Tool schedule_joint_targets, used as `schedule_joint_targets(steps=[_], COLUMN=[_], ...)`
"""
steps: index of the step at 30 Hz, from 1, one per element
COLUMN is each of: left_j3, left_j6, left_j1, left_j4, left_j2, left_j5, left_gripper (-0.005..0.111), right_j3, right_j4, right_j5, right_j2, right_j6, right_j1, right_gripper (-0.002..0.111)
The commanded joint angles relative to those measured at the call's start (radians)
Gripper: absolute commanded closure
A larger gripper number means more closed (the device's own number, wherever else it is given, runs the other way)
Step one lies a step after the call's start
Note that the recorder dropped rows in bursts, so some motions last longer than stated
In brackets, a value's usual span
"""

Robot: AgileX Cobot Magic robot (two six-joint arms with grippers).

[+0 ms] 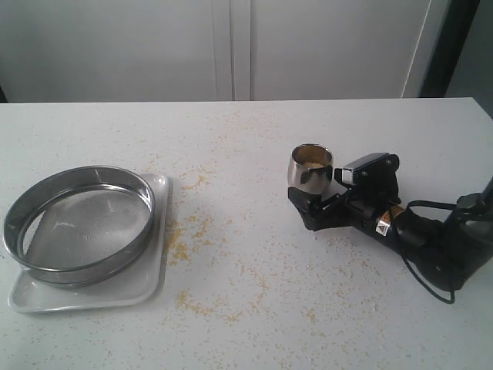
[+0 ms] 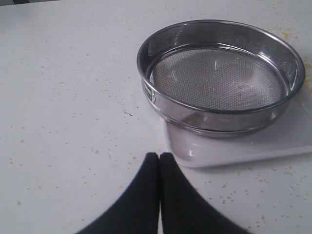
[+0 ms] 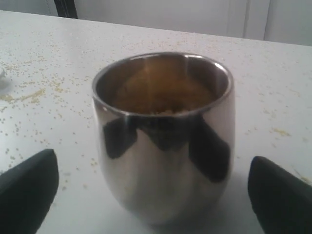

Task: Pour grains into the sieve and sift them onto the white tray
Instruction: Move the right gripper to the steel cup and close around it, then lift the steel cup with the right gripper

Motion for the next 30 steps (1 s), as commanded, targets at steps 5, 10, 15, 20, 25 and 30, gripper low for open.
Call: schedule_joint_targets(steps=[5,10,15,20,25,30], left_j3=[0.004,0.004,0.004,0.004,0.004,0.004], left_j6=[0.0,0.0,0.0,0.0,0.0,0.0], left_j1=[0.005,0.005,0.005,0.005,0.005,0.005], left_j4=[0.0,0.0,0.0,0.0,0.0,0.0], left_j2=[-0.004,-0.004,-0.004,-0.004,-0.004,-0.004], left_j5=[0.0,0.0,0.0,0.0,0.0,0.0], left_gripper=[0.107,0.107,0.107,0.107,0.107,0.107], right_j3=[-0.091,-0.143,-0.182,-0.207,-0.212,-0.212], right_j4=[-0.007,-0.005,-0.005,-0.008,-0.012,-0.012], right_j5=[-0.011,-0.011,-0.011,-0.011,-0.011,-0.011], right_j2=[0.009,0.037,0.08,0.099,0.099,0.099], right_j6=[0.006,0.01,0.042,0.058,0.061,0.059], right_j1=[0.025,0.025,0.025,0.025,0.025,0.025], right_gripper=[0.009,0.009,0.009,0.009,0.009,0.01])
